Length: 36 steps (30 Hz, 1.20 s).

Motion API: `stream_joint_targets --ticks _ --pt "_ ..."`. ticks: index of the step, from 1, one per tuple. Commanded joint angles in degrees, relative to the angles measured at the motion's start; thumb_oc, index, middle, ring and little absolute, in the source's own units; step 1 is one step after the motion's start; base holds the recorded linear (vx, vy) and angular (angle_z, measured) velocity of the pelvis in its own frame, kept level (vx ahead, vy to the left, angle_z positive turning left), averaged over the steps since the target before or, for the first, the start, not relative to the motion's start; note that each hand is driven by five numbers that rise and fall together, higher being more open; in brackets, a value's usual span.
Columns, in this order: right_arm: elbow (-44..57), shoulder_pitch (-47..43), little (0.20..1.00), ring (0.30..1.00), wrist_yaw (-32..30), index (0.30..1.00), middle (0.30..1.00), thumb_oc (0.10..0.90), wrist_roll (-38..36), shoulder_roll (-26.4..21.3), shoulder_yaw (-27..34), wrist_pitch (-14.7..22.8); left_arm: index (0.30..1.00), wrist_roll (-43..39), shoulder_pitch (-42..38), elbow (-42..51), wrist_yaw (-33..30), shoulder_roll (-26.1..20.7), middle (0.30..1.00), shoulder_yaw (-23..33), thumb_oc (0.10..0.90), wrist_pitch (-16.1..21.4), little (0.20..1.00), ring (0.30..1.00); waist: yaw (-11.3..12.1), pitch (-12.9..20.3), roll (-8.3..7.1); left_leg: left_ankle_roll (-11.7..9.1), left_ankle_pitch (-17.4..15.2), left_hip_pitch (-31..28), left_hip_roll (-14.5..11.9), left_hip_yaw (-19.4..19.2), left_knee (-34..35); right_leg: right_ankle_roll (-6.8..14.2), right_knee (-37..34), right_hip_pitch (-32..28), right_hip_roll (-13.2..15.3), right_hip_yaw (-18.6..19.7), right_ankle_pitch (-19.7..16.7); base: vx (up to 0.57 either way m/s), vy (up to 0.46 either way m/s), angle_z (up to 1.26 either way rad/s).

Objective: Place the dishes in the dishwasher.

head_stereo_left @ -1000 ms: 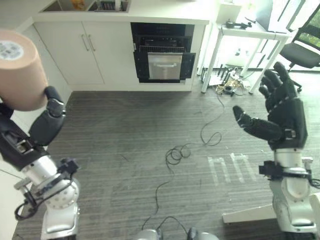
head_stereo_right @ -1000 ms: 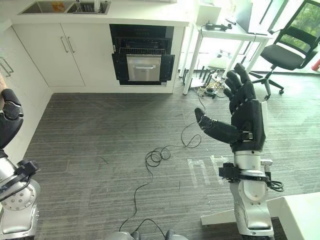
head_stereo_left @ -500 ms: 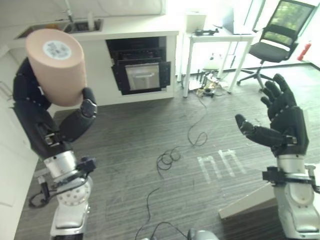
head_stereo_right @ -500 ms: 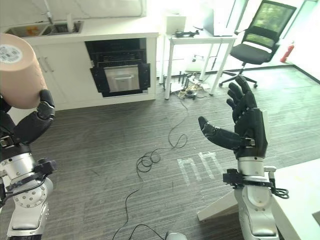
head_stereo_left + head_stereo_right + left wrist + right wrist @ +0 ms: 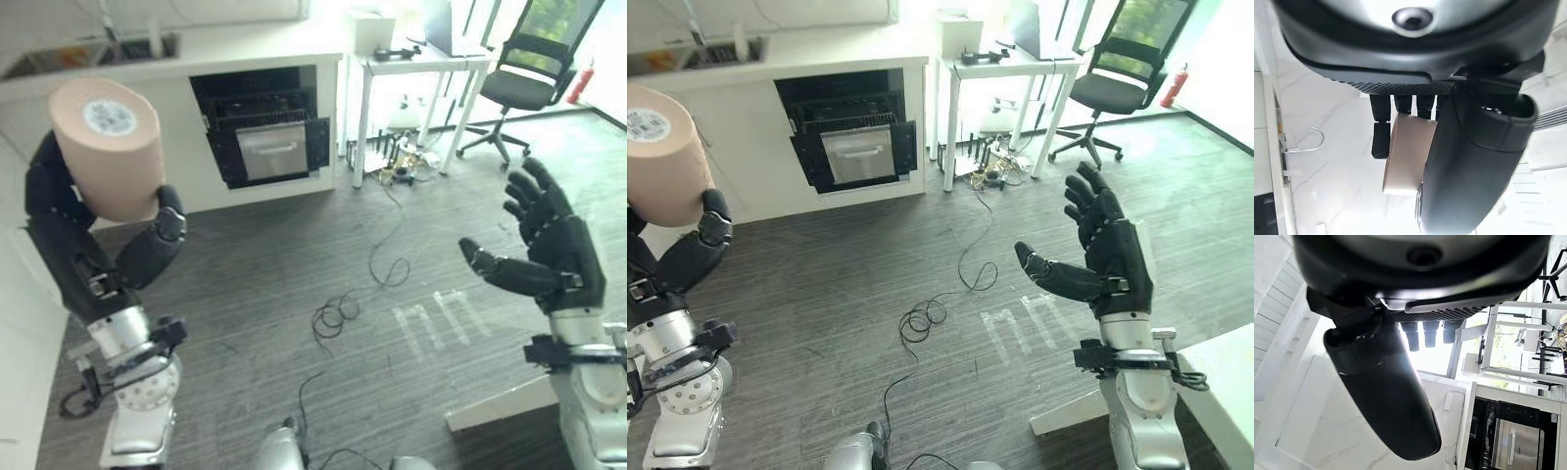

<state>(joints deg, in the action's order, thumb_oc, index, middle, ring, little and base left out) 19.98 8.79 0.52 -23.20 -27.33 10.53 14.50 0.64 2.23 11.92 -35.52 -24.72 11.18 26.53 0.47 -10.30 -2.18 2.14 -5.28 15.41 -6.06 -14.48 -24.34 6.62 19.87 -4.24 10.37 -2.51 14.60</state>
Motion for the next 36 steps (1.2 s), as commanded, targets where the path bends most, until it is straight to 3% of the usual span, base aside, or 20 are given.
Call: stream_joint_targets --ticks 1,3,4,6,7,9,12,14,17,22,25,26,27,29,30,32,33,34,36 --pt "2.9 -7.8 0.900 0.900 -3.7 0.900 0.900 0.800 0.5 0.0 1.0 5.4 0.300 -0.6 -5.0 5.5 3.0 -4.8 0.300 2.0 0.400 4.5 0.300 0.300 1.3 5.6 0.74 -3.6 1.0 -1.2 1.3 5.8 7.1 3.9 -2.7 -6.1 -3.4 -6.4 -10.3 0.39 0.292 0.40" --pt "3.4 -8.0 0.900 0.900 -4.5 0.900 0.900 0.800 1.6 1.0 0.5 4.6 0.300 -1.1 -5.2 6.0 4.8 -4.8 0.300 2.1 0.400 4.1 0.300 0.300 1.1 5.6 1.27 -2.6 0.1 -2.6 3.2 7.7 7.1 4.6 1.0 -6.0 -3.7 -6.9 -15.8 0.33 0.294 0.72" --pt "4.3 -7.4 0.900 0.900 -4.7 0.900 0.900 0.800 3.0 2.3 -0.3 4.2 0.300 -0.8 -4.7 6.7 5.8 -4.2 0.300 2.0 0.400 3.9 0.300 0.300 1.1 5.5 2.30 -1.7 -0.7 -4.1 4.5 9.2 7.1 4.8 12.8 -2.8 -3.5 -6.9 -19.3 0.29 0.312 0.64" --pt "4.1 -7.1 0.900 0.900 -3.7 0.900 0.900 0.800 4.1 2.8 -1.6 4.3 0.300 -0.1 -3.9 6.9 5.1 -3.9 0.300 2.1 0.400 3.5 0.300 0.300 0.1 4.6 4.02 -1.0 -1.8 -7.0 4.3 9.9 7.1 3.6 23.0 5.5 -2.7 -7.1 -20.5 0.28 0.255 0.40" --pt "3.0 -7.1 0.900 0.900 -3.1 0.900 0.900 0.800 4.0 1.9 -2.6 5.1 0.300 -0.4 -3.5 6.7 4.1 -4.3 0.300 2.5 0.400 2.9 0.300 0.300 -0.4 4.2 3.81 -1.0 -1.9 -7.9 5.1 9.9 7.1 2.0 21.1 11.3 -3.6 -7.5 -16.8 0.24 0.083 0.11" --pt "3.0 -6.8 0.900 0.900 -2.8 0.900 0.900 0.800 3.0 1.5 -2.3 4.9 0.300 -0.9 -3.4 6.7 4.4 -4.4 0.300 3.0 0.400 2.7 0.300 0.300 -0.7 4.1 3.33 -1.1 -2.0 -8.1 5.6 10.2 7.1 1.9 17.4 11.6 -4.4 -8.2 -16.4 0.25 -0.052 0.17" --pt "2.8 -5.2 0.900 0.900 -1.3 0.900 0.900 0.800 0.4 0.9 -0.2 5.5 0.300 -1.2 -3.3 5.9 5.8 -4.6 0.300 3.1 0.400 3.4 0.300 0.300 -2.3 2.8 1.47 -1.7 -4.6 -11.1 6.7 11.7 7.1 1.9 -2.7 10.9 -3.4 -10.3 -18.9 0.41 -0.212 0.39" --pt "1.7 -5.3 0.900 0.900 -0.3 0.900 0.900 0.800 -0.6 0.8 0.0 6.6 0.300 -0.3 -3.3 5.7 5.2 -4.3 0.300 2.7 0.400 3.5 0.300 0.300 -3.8 1.4 -0.29 -2.1 -7.5 -14.4 8.2 12.0 7.1 2.8 -2.7 18.0 0.7 -8.1 -18.2 0.44 -0.303 0.59" --pt "1.3 -5.6 0.900 0.900 0.7 0.900 0.900 0.800 0.1 1.7 -0.5 7.1 0.300 1.2 -3.5 6.1 4.1 -3.7 0.300 1.8 0.400 2.9 0.300 0.300 -5.9 0.8 0.36 -2.0 -10.0 -17.5 8.4 14.4 7.1 3.3 -2.7 25.2 1.1 -2.2 -18.1 0.44 -0.247 0.13" --pt "1.0 -7.8 0.900 0.900 -1.7 0.900 0.900 0.800 1.8 0.9 -1.7 6.7 0.300 2.9 -4.7 6.9 2.9 -3.9 0.300 0.3 0.400 1.5 0.300 0.300 -5.5 2.9 -0.58 -2.5 -12.6 -19.7 7.5 14.7 7.1 4.3 -2.7 23.3 1.4 -3.5 -17.5 0.31 -0.288 0.20" --pt "1.5 -9.6 0.900 0.900 -1.9 0.900 0.900 0.800 1.1 -0.7 -1.7 5.7 0.300 0.8 -4.9 7.1 2.9 -4.1 0.300 0.4 0.400 0.7 0.300 0.300 -5.7 4.8 -0.51 -3.9 -13.5 -23.6 6.3 14.6 7.1 3.4 -2.7 22.3 0.3 -4.5 -18.1 0.28 -0.221 0.10" --pt "1.8 -9.7 0.900 0.900 -1.9 0.900 0.900 0.800 1.4 -1.3 -1.4 5.7 0.300 0.6 -4.9 7.2 3.4 -3.7 0.300 0.4 0.400 0.6 0.300 0.300 -5.8 5.3 0.06 -5.0 -10.3 -24.8 5.2 14.2 7.1 2.6 -2.7 21.7 -1.0 -4.7 -17.4 0.43 -0.326 0.01" --pt "2.6 -9.2 0.900 0.900 -1.9 0.900 0.900 0.800 0.0 -2.0 -0.7 5.1 0.300 1.4 -4.2 8.0 3.9 -3.1 0.300 0.7 0.400 0.2 0.300 0.300 -5.8 5.8 0.76 -6.8 -3.0 -25.7 3.9 13.6 7.1 1.2 -2.7 20.5 -2.9 -4.6 -16.0 0.42 -0.314 0.13" --pt "2.5 -8.6 0.900 0.900 -0.9 0.900 0.900 0.800 -1.5 -2.3 -0.2 5.0 0.300 1.6 -3.3 8.1 3.5 -2.3 0.300 0.6 0.400 0.3 0.300 0.300 -5.7 6.0 0.50 -9.5 9.5 -26.2 2.5 12.1 5.1 -1.2 -2.7 17.7 -4.6 -3.3 -13.4 0.33 -0.273 0.16" --pt "2.5 -8.5 0.900 0.900 -0.7 0.900 0.900 0.800 -1.7 -2.3 -0.1 5.0 0.300 1.6 -3.1 8.2 3.4 -2.2 0.300 0.5 0.400 0.5 0.300 0.300 -5.6 5.7 0.18 -10.0 11.0 -25.3 2.3 11.7 3.2 -1.7 -2.7 17.0 -4.7 -3.0 -13.0 0.21 -0.245 -0.38" --pt "2.6 -7.6 0.900 0.900 0.3 0.900 0.900 0.800 -1.6 -2.3 0.2 5.3 0.300 1.7 -2.0 8.6 3.4 -1.6 0.300 0.7 0.400 1.2 0.300 0.300 -4.9 4.8 -1.03 -10.7 13.3 -19.6 2.7 10.5 -7.3 -3.5 -2.7 14.5 -4.8 -2.4 -11.7 0.19 -0.266 -0.53" --pt "2.8 -6.4 0.900 0.900 0.7 0.900 0.900 0.800 -1.9 -2.3 1.0 5.6 0.300 1.8 -1.2 8.6 3.9 -1.3 0.300 0.8 0.400 2.1 0.300 0.300 -4.6 3.8 -1.73 -10.3 13.6 -13.5 1.7 9.7 -13.4 -4.5 -2.7 12.5 -4.8 -2.1 -10.9 0.17 -0.235 -0.60" --pt "2.9 -5.9 0.900 0.900 0.7 0.900 0.900 0.800 -2.1 -2.3 1.4 5.7 0.300 1.8 -1.1 8.4 4.3 -1.3 0.300 0.7 0.400 2.5 0.300 0.300 -4.3 3.4 -1.90 -9.5 12.3 -10.7 1.9 9.6 -15.2 -4.6 -2.7 12.0 -5.0 -2.1 -10.7 0.17 -0.178 -0.52" --pt "2.9 -5.5 0.900 0.900 0.6 0.900 0.900 0.800 -2.7 -2.1 1.9 5.6 0.300 1.2 -0.7 8.0 5.1 -1.2 0.300 0.6 0.400 2.9 0.300 0.300 -3.8 2.7 -1.89 -7.8 9.7 -7.2 3.0 8.5 -11.6 -4.3 -2.7 10.7 -5.9 -1.7 -9.6 0.22 -0.061 -0.19"
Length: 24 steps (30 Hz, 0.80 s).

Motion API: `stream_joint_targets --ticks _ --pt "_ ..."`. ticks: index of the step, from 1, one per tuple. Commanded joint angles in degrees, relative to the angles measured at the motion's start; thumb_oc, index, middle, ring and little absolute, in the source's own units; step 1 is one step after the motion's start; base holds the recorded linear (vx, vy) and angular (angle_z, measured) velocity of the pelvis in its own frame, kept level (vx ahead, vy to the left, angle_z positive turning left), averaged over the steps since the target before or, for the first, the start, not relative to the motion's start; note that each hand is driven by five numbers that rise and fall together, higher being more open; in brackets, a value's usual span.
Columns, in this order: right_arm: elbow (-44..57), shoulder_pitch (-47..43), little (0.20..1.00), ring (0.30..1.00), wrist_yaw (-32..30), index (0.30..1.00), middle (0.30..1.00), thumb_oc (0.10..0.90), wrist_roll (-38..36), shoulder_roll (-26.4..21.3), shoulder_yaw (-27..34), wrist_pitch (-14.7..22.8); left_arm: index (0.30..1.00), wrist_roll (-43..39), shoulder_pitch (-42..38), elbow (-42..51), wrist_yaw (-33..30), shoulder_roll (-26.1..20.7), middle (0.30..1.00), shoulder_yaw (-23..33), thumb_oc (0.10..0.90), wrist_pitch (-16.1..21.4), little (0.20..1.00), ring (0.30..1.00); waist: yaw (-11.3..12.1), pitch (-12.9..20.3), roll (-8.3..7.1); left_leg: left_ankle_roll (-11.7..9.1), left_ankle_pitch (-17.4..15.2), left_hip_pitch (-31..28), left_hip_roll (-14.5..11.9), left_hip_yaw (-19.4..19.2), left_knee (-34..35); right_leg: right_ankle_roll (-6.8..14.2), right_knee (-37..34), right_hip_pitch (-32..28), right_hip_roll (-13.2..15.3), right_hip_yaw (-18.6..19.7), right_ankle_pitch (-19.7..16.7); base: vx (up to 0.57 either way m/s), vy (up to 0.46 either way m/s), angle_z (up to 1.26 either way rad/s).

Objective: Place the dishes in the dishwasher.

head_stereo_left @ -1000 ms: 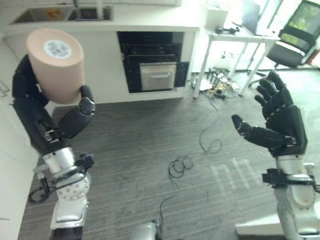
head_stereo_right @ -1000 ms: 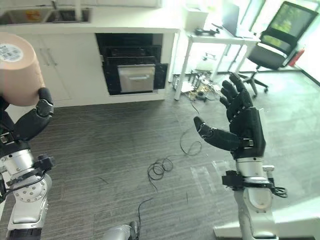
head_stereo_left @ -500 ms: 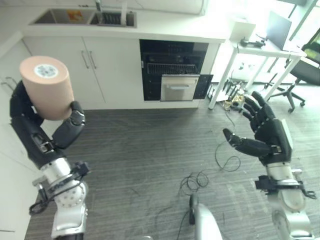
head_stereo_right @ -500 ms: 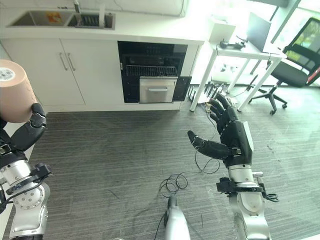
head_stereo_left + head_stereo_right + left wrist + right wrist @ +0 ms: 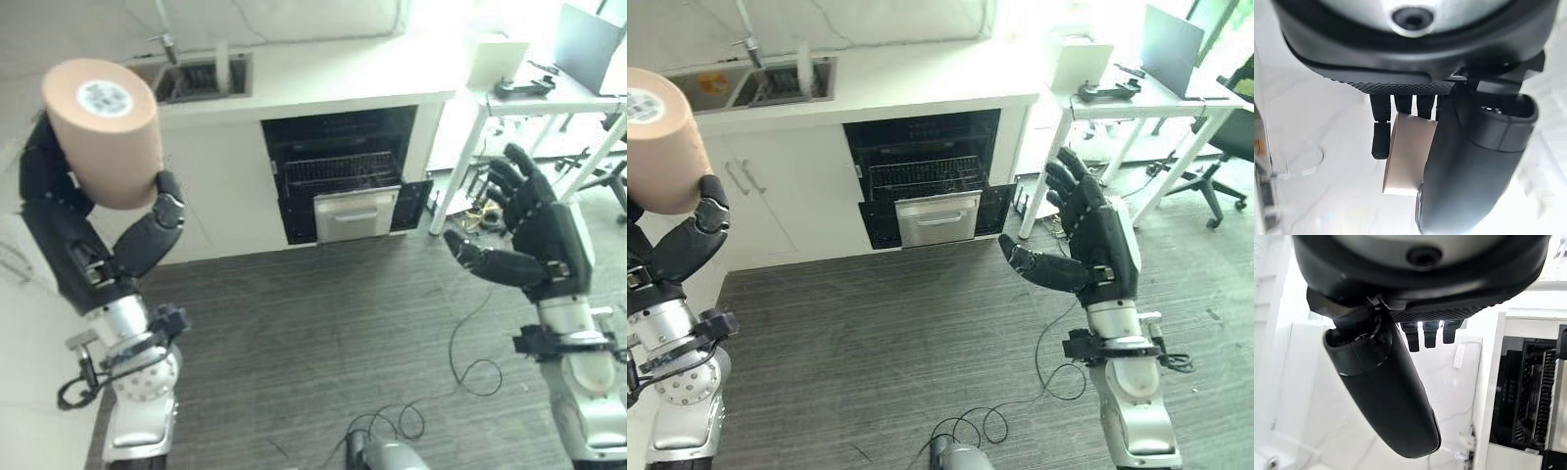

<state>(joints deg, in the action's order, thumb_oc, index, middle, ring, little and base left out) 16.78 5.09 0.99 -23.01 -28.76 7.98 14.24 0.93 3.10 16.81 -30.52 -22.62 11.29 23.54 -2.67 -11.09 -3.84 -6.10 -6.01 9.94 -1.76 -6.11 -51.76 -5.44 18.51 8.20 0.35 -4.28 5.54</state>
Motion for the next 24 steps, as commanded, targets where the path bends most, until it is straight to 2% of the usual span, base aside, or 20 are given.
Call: stream_joint_targets --ticks 1,3,4,6,7,10,11,14,18,24 --pt "5.8 -2.1 0.900 0.900 0.4 0.900 0.900 0.800 -3.0 -0.3 4.4 5.8 0.300 1.1 -1.1 2.9 0.2 -3.3 0.300 0.5 0.400 6.3 0.300 0.300 -0.5 3.3 0.29 0.8 9.9 -2.0 -1.4 -1.3 22.0 8.3 -1.3 -2.1 3.0 0.4 0.2 0.22 0.000 -0.25" --pt "5.8 -2.3 0.900 0.900 0.6 0.900 0.900 0.800 -2.9 -0.1 4.1 5.7 0.300 1.4 -0.7 2.8 0.0 -3.4 0.300 0.4 0.400 6.5 0.300 0.300 -0.3 3.3 0.87 0.9 10.7 -2.5 -1.6 -2.5 28.5 8.6 -1.3 -2.6 2.0 1.0 0.8 0.20 0.044 -0.35" --pt "5.7 -2.5 0.900 0.900 0.8 0.900 0.900 0.800 -2.7 0.3 3.6 5.4 0.300 1.8 -0.3 2.6 -0.5 -3.4 0.300 0.2 0.400 6.6 0.300 0.300 -0.1 3.1 1.52 0.9 11.6 -2.4 -1.7 -3.5 34.6 8.9 -1.3 -3.2 0.8 2.1 1.4 0.28 0.096 -0.44" --pt "5.6 -2.7 0.900 0.900 0.3 0.900 0.900 0.800 -1.7 0.6 2.3 5.1 0.300 2.0 -0.2 2.5 -1.3 -3.8 0.300 -0.5 0.400 6.1 0.300 0.300 0.9 2.5 3.58 0.7 9.0 3.3 -3.5 -2.1 34.6 9.3 -1.3 -4.9 -1.9 3.1 2.6 0.31 0.116 -0.40" --pt "5.3 -3.0 0.900 0.900 0.0 0.900 0.900 0.800 -1.5 0.5 1.6 4.9 0.300 2.4 -0.2 2.2 -1.8 -4.0 0.300 -1.0 0.400 6.0 0.300 0.300 1.5 2.4 4.29 0.1 9.1 6.4 -4.1 -0.9 34.6 9.2 -1.3 -5.8 -3.0 3.5 3.1 0.28 0.075 -0.40" --pt "4.6 -3.3 0.900 0.900 -0.6 0.900 0.900 0.800 -1.7 -0.3 0.5 5.7 0.300 3.0 -1.0 1.0 -2.8 -4.4 0.300 -2.1 0.400 6.1 0.300 0.300 2.7 2.8 5.09 -0.9 10.7 11.0 -4.6 0.3 34.6 8.3 -1.3 -8.9 -5.5 4.6 5.5 0.35 0.060 -0.42" --pt "4.3 -3.8 0.900 0.900 -0.5 0.900 0.900 0.800 -2.1 -0.8 0.3 5.7 0.300 3.2 -1.4 0.3 -3.1 -4.3 0.300 -2.3 0.400 6.4 0.300 0.300 2.5 3.0 4.87 -0.4 8.8 10.7 -4.5 -0.5 34.6 8.1 -1.3 -8.9 -5.4 4.8 5.9 0.24 0.070 -0.64" --pt "3.9 -3.3 0.900 0.900 1.2 0.900 0.900 0.800 -2.7 -0.6 0.6 6.6 0.300 3.4 -2.3 -1.4 -4.3 -4.6 0.300 -2.6 0.400 7.1 0.300 0.300 2.1 3.5 5.06 0.2 7.5 9.4 -5.0 -1.8 34.6 8.6 -1.3 -10.5 -4.7 4.9 7.1 0.28 0.111 -0.89" --pt "5.4 -1.9 0.900 0.900 1.9 0.900 0.900 0.800 -3.6 -0.1 1.6 5.5 0.300 3.0 -2.4 -0.8 -3.6 -5.2 0.300 -1.8 0.400 6.9 0.300 0.300 2.4 4.9 4.73 1.7 5.5 7.9 -4.3 -2.7 34.6 9.4 -1.3 -13.2 -3.5 4.8 8.9 0.26 0.098 -0.16" --pt "6.6 -4.1 0.900 0.900 -0.8 0.900 0.900 0.800 -1.6 1.7 -0.5 3.9 0.300 3.1 -4.0 -0.1 -1.5 -6.1 0.300 -2.0 0.400 6.0 0.300 0.300 4.4 7.7 3.40 4.7 2.7 6.5 -2.1 -3.4 34.6 11.5 -1.3 -16.4 0.1 1.7 8.8 0.26 0.105 -0.20"
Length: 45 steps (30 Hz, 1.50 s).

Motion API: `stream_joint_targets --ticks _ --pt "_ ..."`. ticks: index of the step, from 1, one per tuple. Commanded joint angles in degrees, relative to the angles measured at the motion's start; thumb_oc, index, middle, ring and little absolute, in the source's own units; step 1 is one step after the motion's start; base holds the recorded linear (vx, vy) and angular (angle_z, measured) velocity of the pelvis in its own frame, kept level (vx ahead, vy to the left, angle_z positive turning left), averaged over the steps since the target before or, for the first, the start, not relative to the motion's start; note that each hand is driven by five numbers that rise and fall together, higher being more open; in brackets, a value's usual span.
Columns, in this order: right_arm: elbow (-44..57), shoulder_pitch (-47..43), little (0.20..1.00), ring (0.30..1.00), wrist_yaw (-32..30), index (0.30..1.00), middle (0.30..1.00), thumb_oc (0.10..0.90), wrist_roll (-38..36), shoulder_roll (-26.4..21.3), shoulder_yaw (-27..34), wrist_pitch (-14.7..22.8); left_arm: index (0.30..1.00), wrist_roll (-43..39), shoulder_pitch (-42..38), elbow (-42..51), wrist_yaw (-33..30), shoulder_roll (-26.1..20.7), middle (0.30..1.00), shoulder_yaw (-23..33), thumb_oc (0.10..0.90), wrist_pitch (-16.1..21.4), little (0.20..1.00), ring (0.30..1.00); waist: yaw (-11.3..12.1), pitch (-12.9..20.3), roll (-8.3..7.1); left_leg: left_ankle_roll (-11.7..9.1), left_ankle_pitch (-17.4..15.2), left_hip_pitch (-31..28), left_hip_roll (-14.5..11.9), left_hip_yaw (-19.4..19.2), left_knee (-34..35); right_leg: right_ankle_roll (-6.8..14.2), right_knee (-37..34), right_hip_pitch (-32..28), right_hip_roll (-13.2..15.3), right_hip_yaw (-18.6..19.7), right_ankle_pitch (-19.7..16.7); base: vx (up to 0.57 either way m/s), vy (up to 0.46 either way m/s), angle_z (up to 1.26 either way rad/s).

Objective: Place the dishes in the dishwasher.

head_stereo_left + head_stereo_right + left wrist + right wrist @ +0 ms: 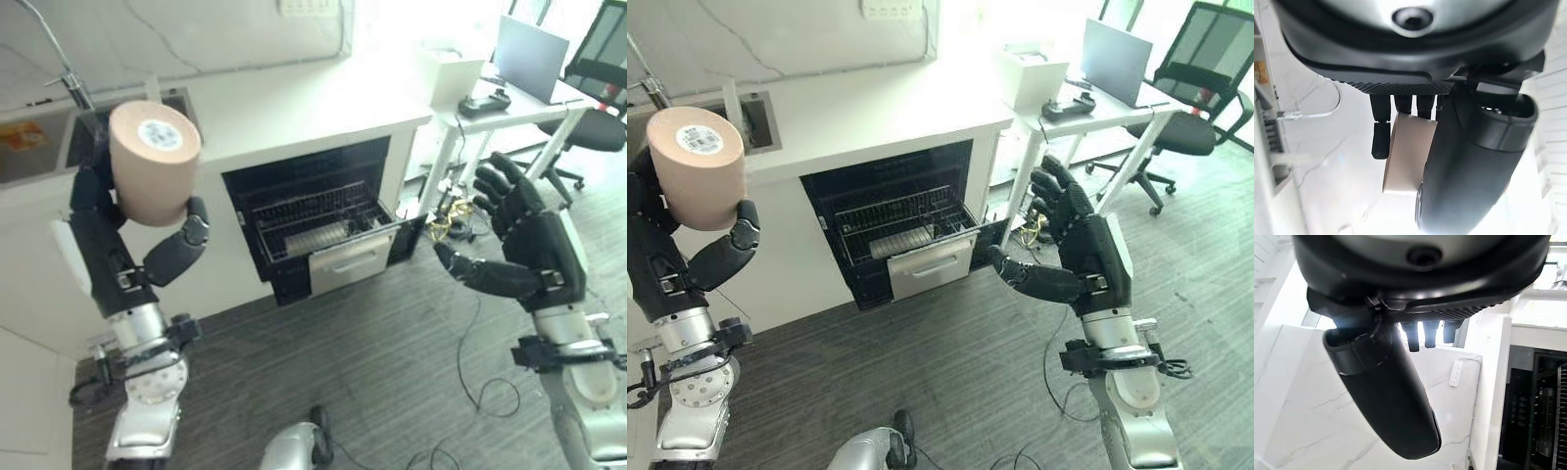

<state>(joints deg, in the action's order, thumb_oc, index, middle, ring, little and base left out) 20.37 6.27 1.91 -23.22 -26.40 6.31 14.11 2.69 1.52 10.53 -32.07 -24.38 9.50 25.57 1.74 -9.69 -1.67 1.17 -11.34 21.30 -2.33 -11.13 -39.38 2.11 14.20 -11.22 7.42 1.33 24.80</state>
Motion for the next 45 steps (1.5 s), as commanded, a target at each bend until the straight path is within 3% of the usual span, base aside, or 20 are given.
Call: stream_joint_targets --ticks 1,2,5,7,8,11,14,16,20,22,23,26,28,30,31,32,35,37,40,45 --pt "3.1 -5.4 0.900 0.900 -1.8 0.900 0.900 0.800 -1.1 -0.3 0.9 3.7 0.300 1.1 -2.6 6.4 0.6 -4.4 0.300 -0.1 0.400 3.8 0.300 0.300 0.2 6.7 0.83 -2.0 7.5 -5.1 -0.9 1.7 22.2 4.7 3.0 2.6 -6.3 -4.5 -12.5 0.14 0.079 -0.19" --pt "3.2 -5.4 0.900 0.900 -1.9 0.900 0.900 0.800 -1.0 -0.2 0.9 3.7 0.300 0.9 -2.6 6.4 0.7 -4.5 0.300 0.0 0.400 3.8 0.300 0.300 0.2 6.8 0.73 -1.9 7.4 -5.2 -0.7 1.7 22.2 4.9 3.0 2.5 -6.2 -4.6 -12.9 0.17 0.102 0.03" --pt "3.4 -5.8 0.900 0.900 -2.0 0.900 0.900 0.800 -0.1 1.2 0.3 2.4 0.300 0.3 -2.7 6.8 2.1 -4.4 0.300 0.1 0.400 3.5 0.300 0.300 0.0 7.3 0.01 -0.6 6.1 -6.9 0.9 2.9 22.2 8.6 3.3 0.9 -6.0 -7.5 -24.8 0.21 0.124 0.16" --pt "3.6 -5.2 0.900 0.900 -1.4 0.900 0.900 0.800 0.3 2.0 0.1 2.8 0.300 0.7 -3.1 6.9 2.7 -4.5 0.300 -0.2 0.400 3.6 0.300 0.300 -0.4 6.4 0.83 0.0 5.2 -8.9 1.0 5.1 22.2 9.9 14.6 5.0 -7.1 -7.6 -30.3 0.19 0.114 0.15" --pt "3.3 -5.4 0.900 0.900 -0.7 0.900 0.900 0.800 0.2 2.3 -0.7 3.2 0.300 1.1 -3.4 7.0 2.3 -4.7 0.300 -0.1 0.400 3.2 0.300 0.300 -0.8 5.3 1.45 0.0 4.5 -10.8 0.8 5.7 22.2 8.9 18.8 12.1 -5.6 -9.5 -29.5 0.18 0.040 0.11" --pt "2.5 -5.8 0.900 0.900 -0.1 0.900 0.900 0.800 0.0 2.4 -1.4 3.7 0.300 -0.2 -4.3 6.7 2.6 -5.2 0.300 0.4 0.400 2.9 0.300 0.300 -0.6 4.6 1.19 -0.8 4.0 -12.3 0.9 7.0 22.2 8.0 11.3 13.8 -1.2 -11.8 -27.8 0.17 -0.163 -0.01" --pt "2.2 -5.3 0.900 0.900 0.0 0.900 0.900 0.800 -1.7 1.9 -1.1 4.5 0.300 -0.8 -5.4 6.6 3.6 -5.5 0.300 0.4 0.400 3.1 0.300 0.300 -1.7 3.0 0.52 -2.1 2.5 -14.4 0.0 9.2 22.2 7.2 3.0 15.2 3.6 -10.5 -26.7 0.20 -0.411 0.37" --pt "2.6 -4.6 0.900 0.900 0.7 0.900 0.900 0.800 -3.0 2.2 -1.0 3.2 0.300 1.9 -5.7 7.3 2.2 -4.8 0.300 -1.0 0.400 2.3 0.300 0.300 -4.1 2.0 -1.10 -4.3 -1.1 -16.9 -1.5 12.0 22.2 9.6 3.0 24.9 10.3 0.1 -27.7 0.38 -0.784 0.47" --pt "3.0 -5.3 0.900 0.900 2.4 0.900 0.900 0.800 -3.9 2.6 -1.6 1.4 0.300 3.2 -5.0 7.6 0.4 -4.9 0.300 -0.4 0.400 2.0 0.300 0.300 -4.2 1.4 -1.43 -5.5 -2.7 -19.4 -4.4 12.9 22.2 11.0 3.0 27.3 10.5 0.8 -27.2 0.27 -0.435 0.38" --pt "3.2 -7.2 0.900 0.900 1.5 0.900 0.900 0.800 -4.9 1.7 -2.2 -2.2 0.300 2.0 -3.9 9.3 -0.3 -5.2 0.300 0.7 0.400 0.0 0.300 0.300 -2.5 2.0 -1.86 -7.9 -1.3 -20.5 -8.9 12.6 22.2 11.8 3.0 25.7 11.1 -4.4 -26.2 0.31 -0.745 0.15" --pt "2.4 -8.7 0.900 0.900 -0.9 0.900 0.900 0.800 -5.3 0.4 -2.9 -4.0 0.300 0.1 -3.9 9.2 -0.4 -4.9 0.300 0.6 0.400 0.1 0.300 0.300 -3.1 2.5 -1.96 -9.4 -1.0 -22.9 -11.2 12.6 22.2 10.8 3.0 26.4 9.0 -4.4 -26.0 0.25 -0.713 0.10" --pt "2.2 -8.6 0.900 0.900 -2.1 0.900 0.900 0.800 -4.1 -0.3 -2.9 -4.6 0.300 0.6 -3.4 10.8 0.1 -4.7 0.300 -0.2 0.400 -1.0 0.300 0.300 -2.9 3.0 -1.20 -10.4 6.7 -21.1 -14.4 10.1 22.2 8.9 3.0 24.5 6.5 -6.7 -23.9 0.13 -0.436 0.53" --pt "2.6 -7.6 0.900 0.900 -3.4 0.900 0.900 0.800 -5.0 -1.4 -1.9 -4.5 0.300 0.7 -4.0 12.0 0.1 -4.5 0.300 -1.4 0.400 -1.7 0.300 0.300 -3.9 2.9 -0.92 -10.7 11.4 -19.1 -18.0 2.5 22.2 7.6 3.0 22.0 5.5 -10.4 -22.1 0.03 -0.317 0.34" --pt "2.9 -6.8 0.900 0.900 -4.4 0.900 0.900 0.800 -4.5 -1.9 -0.8 -4.1 0.300 -0.9 -5.2 11.0 0.8 -4.3 0.300 -2.5 0.400 -0.7 0.300 0.300 -5.3 2.9 -0.32 -11.2 13.1 -18.5 -20.6 -5.2 22.2 6.8 3.0 20.6 5.9 -14.6 -21.0 0.01 -0.272 0.61" --pt "3.0 -6.6 0.900 0.900 -4.5 0.900 0.900 0.800 -4.4 -1.9 -0.7 -4.1 0.300 -1.0 -5.4 10.8 0.7 -4.3 0.300 -2.6 0.400 -0.5 0.300 0.300 -5.5 2.8 -0.23 -11.3 13.2 -18.5 -20.8 -6.0 22.2 6.8 3.0 20.4 6.0 -15.1 -20.9 0.04 -0.291 1.35" --pt "3.8 -6.1 0.900 0.900 -5.5 0.900 0.900 0.800 -3.9 -2.7 0.0 -4.2 0.300 -1.5 -6.0 10.1 1.1 -4.1 0.300 -3.7 0.400 0.5 0.300 0.300 -5.6 2.4 -0.18 -10.9 12.5 -19.6 -17.4 -7.3 22.2 6.5 3.0 18.9 6.1 -17.7 -19.7 0.06 -0.268 1.10" --pt "3.6 -6.1 0.900 0.900 -5.0 0.900 0.900 0.800 -4.3 -2.7 -0.1 -4.3 0.300 -0.5 -4.4 10.2 1.0 -4.0 0.300 -3.5 0.400 1.3 0.300 0.300 -5.7 2.2 0.19 -7.8 5.6 -20.5 -9.7 -8.9 22.2 6.5 3.0 18.8 5.1 -17.7 -19.8 0.12 -0.201 0.43" --pt "3.3 -5.5 0.900 0.900 -5.0 0.900 0.900 0.800 -1.8 -1.1 -1.0 -3.6 0.300 -0.6 -3.3 9.8 0.9 -4.0 0.300 -3.2 0.400 2.1 0.300 0.300 -4.3 1.7 1.28 -5.4 2.2 -19.0 -2.9 -4.0 22.2 6.2 3.0 18.7 2.8 -16.9 -20.3 0.15 -0.162 0.01" --pt "2.6 -5.6 0.900 0.900 -6.2 0.900 0.900 0.800 1.1 0.7 -2.6 -3.2 0.300 0.1 -2.7 9.2 1.6 -4.2 0.300 -2.8 0.400 2.8 0.300 0.300 -3.1 1.4 1.44 -4.5 1.4 -15.3 -0.6 1.6 22.2 6.4 3.0 19.4 0.6 -15.7 -21.2 0.18 -0.116 -0.14" --pt "0.6 -7.8 0.900 0.900 -6.9 0.900 0.900 0.800 3.3 0.2 -3.5 -2.2 0.300 0.3 -4.4 7.8 -0.1 -3.7 0.300 -3.4 0.400 4.1 0.300 0.300 -2.0 0.7 1.70 -7.0 7.8 -8.4 -4.0 2.5 22.2 4.0 3.0 17.8 -2.1 -15.2 -17.5 0.15 0.072 0.00"
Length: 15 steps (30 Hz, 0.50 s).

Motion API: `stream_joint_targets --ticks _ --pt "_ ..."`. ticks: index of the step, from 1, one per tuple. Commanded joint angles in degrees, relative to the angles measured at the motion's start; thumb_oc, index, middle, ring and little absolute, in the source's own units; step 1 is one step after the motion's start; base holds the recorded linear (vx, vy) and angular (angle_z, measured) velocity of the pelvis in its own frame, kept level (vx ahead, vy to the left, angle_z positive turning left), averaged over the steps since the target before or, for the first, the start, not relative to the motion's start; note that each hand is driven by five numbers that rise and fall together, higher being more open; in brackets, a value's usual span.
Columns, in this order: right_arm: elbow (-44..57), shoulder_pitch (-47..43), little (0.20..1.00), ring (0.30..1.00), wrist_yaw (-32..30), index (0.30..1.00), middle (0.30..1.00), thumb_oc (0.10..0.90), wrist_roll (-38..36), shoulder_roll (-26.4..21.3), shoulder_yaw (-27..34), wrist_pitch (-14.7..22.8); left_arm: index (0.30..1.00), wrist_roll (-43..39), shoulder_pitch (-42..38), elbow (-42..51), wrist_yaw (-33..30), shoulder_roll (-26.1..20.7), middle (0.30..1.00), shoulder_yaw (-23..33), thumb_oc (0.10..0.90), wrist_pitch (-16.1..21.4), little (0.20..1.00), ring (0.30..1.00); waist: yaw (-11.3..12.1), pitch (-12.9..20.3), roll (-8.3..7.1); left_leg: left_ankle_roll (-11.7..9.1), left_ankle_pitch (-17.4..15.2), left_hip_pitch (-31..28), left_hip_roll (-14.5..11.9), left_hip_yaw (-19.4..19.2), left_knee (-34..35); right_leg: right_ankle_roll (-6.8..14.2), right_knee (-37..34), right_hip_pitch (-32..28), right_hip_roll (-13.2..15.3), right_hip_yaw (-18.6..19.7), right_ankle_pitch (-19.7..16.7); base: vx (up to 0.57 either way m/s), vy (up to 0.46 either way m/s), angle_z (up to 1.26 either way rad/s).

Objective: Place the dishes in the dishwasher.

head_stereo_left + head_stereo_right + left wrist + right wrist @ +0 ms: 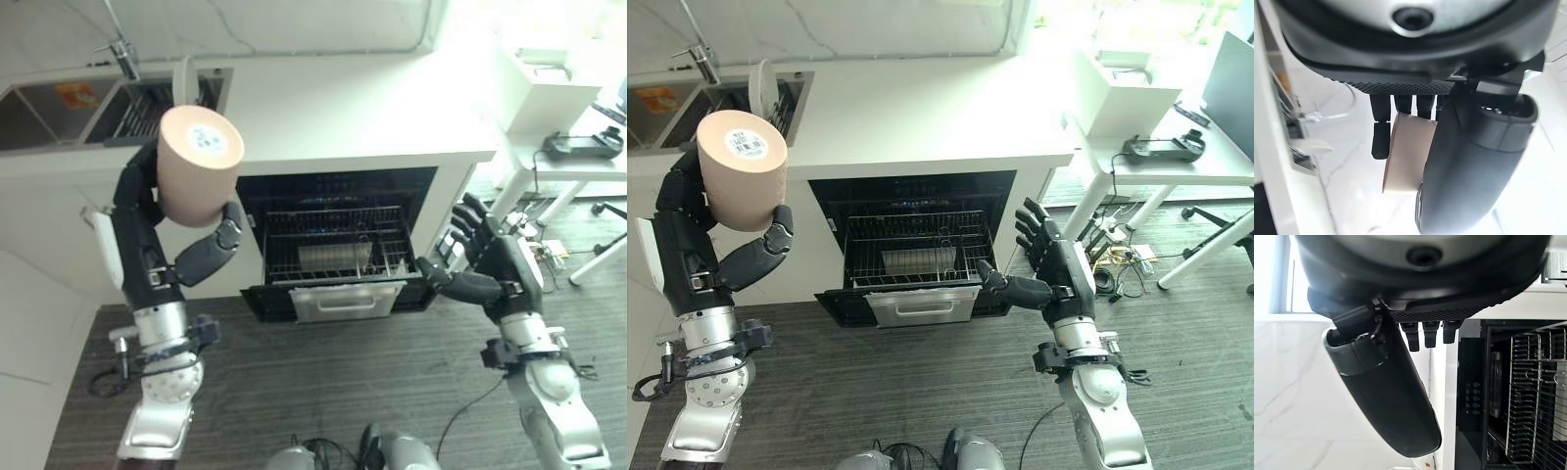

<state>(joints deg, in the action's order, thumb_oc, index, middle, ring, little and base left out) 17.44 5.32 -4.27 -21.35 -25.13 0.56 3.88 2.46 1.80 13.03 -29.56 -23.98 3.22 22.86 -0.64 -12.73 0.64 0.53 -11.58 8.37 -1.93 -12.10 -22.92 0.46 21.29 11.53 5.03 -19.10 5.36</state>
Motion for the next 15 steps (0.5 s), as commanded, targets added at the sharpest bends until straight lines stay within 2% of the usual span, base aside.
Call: stream_joint_targets --ticks 1,4,9,12,15 --pt "3.5 -6.9 0.900 0.900 -0.3 0.900 0.900 0.800 1.1 -1.4 2.5 8.0 0.300 0.6 -4.8 5.3 -3.2 -4.0 0.300 3.0 0.400 6.8 0.300 0.300 0.5 3.8 -0.61 -6.2 8.0 4.9 -5.0 2.4 5.7 5.6 -4.1 -5.3 0.4 5.1 2.3 0.15 0.168 -0.23" --pt "4.3 -5.7 0.900 0.900 1.7 0.900 0.900 0.800 -2.0 -2.8 3.8 8.4 0.300 0.2 -5.1 5.6 -4.0 -4.5 0.300 3.6 0.400 6.6 0.300 0.300 0.7 4.2 -1.00 -5.4 7.3 5.1 -5.8 -0.2 5.7 6.1 -4.1 -6.8 1.8 3.9 3.3 0.17 0.184 -0.19" --pt "5.3 -5.1 0.900 0.900 2.9 0.900 0.900 0.800 -4.0 -2.1 3.9 9.2 0.300 0.3 -6.3 5.2 -3.5 -5.7 0.300 4.2 0.400 7.0 0.300 0.300 1.4 4.9 -1.87 -3.5 5.2 3.0 -4.6 -0.7 5.7 7.6 -4.1 -9.8 3.9 1.5 2.4 0.24 0.166 -0.34" --pt "4.9 -6.0 0.900 0.900 2.8 0.900 0.900 0.800 -2.4 -1.0 2.5 9.8 0.300 0.7 -7.2 4.6 -3.2 -5.9 0.300 4.1 0.400 7.2 0.300 0.300 1.9 4.7 -1.99 -2.6 4.6 1.9 -3.7 0.2 5.7 8.6 -4.1 -11.6 4.4 0.3 -0.7 0.24 0.160 -0.04" --pt "5.2 -6.5 0.900 0.900 2.1 0.900 0.900 0.800 -2.2 0.1 1.6 9.8 0.300 0.3 -7.6 4.3 -1.6 -5.9 0.300 4.6 0.400 6.7 0.300 0.300 2.2 5.1 -1.49 -1.3 4.1 1.4 -2.5 1.4 5.7 9.7 -4.0 -15.2 3.4 0.0 -6.1 0.28 0.232 0.33"
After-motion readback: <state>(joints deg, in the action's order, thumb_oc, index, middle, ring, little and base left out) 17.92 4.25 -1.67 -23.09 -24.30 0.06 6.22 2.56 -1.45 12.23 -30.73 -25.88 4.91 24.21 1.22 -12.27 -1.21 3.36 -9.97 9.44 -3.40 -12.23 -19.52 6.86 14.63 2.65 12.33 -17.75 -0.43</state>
